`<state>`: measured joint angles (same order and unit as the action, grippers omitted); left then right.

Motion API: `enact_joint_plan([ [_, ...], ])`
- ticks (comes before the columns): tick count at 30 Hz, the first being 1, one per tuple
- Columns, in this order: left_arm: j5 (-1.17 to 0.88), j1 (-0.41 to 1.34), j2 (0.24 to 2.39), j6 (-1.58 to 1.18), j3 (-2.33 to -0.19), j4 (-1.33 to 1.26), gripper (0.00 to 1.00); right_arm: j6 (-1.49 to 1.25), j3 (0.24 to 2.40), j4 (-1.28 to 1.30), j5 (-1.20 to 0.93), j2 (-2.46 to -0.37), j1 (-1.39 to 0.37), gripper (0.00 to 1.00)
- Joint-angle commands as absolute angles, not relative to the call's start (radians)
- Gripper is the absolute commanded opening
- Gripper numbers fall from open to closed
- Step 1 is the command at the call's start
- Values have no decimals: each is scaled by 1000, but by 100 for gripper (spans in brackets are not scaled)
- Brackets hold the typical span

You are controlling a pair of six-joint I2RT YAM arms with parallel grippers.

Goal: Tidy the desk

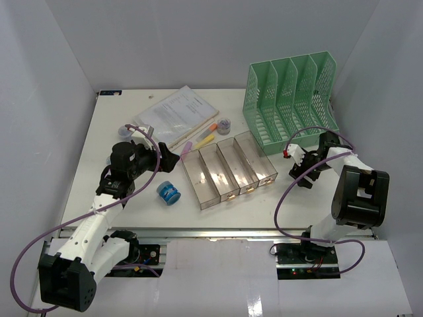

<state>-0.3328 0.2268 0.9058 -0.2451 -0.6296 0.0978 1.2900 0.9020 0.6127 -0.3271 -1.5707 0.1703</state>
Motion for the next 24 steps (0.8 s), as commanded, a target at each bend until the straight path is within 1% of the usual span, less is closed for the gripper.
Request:
enact_joint_plan([
  [1, -351, 230, 888, -250, -669, 97, 98, 1305, 910, 546, -350, -1563, 175, 79],
  [4, -349, 231, 888, -249, -669, 97, 98, 1310, 911, 545, -362, -1583, 170, 77],
  [9, -342, 232, 889, -247, -667, 98, 98, 1313, 917, 560, -372, -1613, 166, 65],
  [15, -342, 231, 890, -247, -669, 98, 98, 1340, 896, 580, -374, -1612, 167, 44],
  [17, -342, 232, 891, -248, -667, 98, 98, 1338, 889, 580, -376, -1608, 167, 35],
  [18, -342, 232, 892, -248, -667, 98, 98, 1336, 887, 581, -379, -1605, 166, 33],
  [24, -341, 232, 891, -249, -666, 98, 98, 1301, 899, 637, -430, -1534, 167, 24],
])
